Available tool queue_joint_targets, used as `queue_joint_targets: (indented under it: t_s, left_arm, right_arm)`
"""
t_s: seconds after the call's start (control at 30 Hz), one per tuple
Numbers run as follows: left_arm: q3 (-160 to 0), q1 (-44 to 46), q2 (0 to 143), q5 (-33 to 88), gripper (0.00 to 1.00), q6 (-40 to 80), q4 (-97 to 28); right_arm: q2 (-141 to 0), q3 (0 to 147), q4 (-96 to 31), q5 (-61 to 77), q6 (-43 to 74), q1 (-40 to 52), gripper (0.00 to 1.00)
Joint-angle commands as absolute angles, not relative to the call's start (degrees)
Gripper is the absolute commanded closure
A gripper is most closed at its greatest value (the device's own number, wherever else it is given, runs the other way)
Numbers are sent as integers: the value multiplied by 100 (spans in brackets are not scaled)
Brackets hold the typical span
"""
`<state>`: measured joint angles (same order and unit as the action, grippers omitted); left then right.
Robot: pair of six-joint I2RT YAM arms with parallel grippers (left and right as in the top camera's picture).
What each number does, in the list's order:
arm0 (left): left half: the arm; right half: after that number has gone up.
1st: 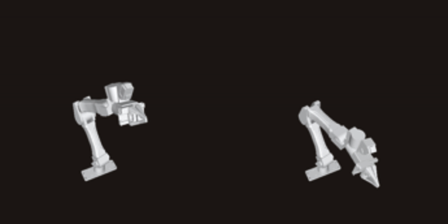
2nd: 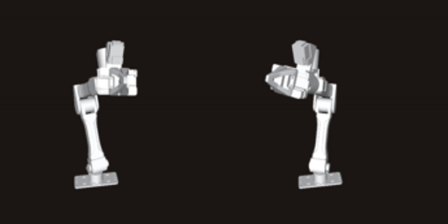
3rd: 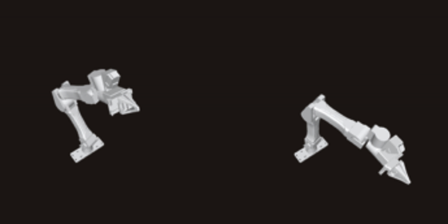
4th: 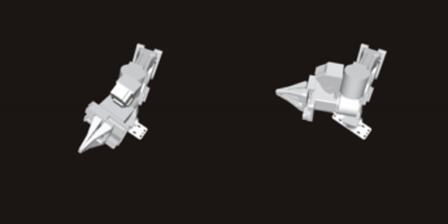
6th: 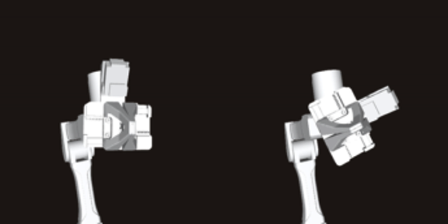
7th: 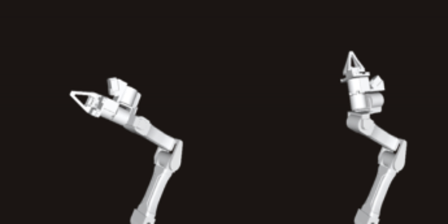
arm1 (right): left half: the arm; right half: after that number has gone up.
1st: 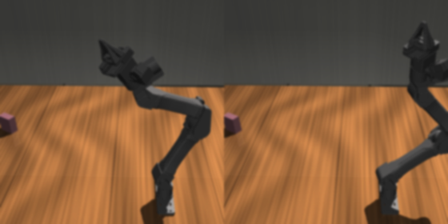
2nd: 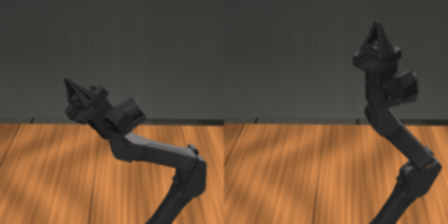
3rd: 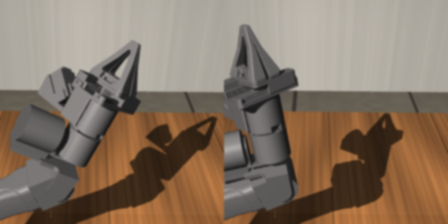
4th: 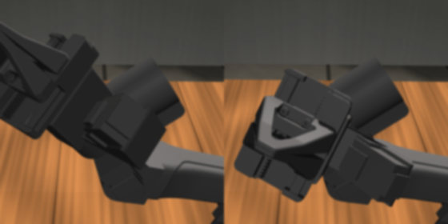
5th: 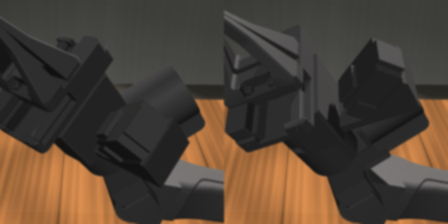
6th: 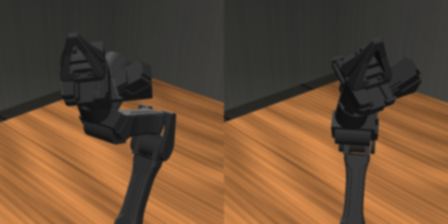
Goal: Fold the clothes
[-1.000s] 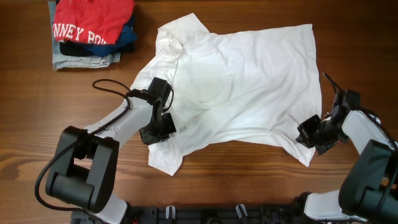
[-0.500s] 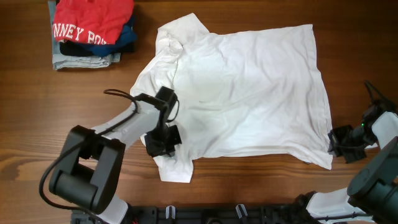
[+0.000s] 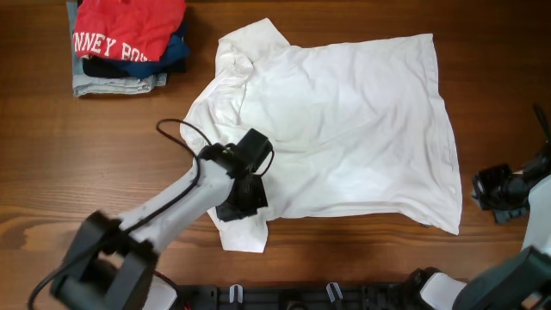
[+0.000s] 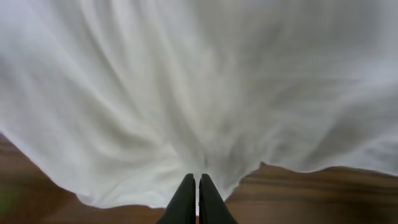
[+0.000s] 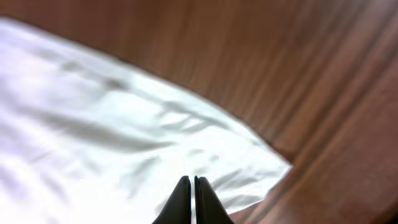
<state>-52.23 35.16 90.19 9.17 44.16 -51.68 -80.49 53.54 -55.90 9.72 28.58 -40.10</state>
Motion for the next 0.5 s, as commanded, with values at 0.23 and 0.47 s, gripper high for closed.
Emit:
queue_joint_targets:
  t_s: [0.23,0.47]
  left_arm:
    - [-5205,3100,9179,-290,96,4569,-4692]
    - [-5120,2783,9301,-362,96,4569,-4849]
  right_arm:
    - [-8298,4993,-4963,1249,2746,-2768,91]
    - [-9072,4993,-4622,993,3085,-2692,91]
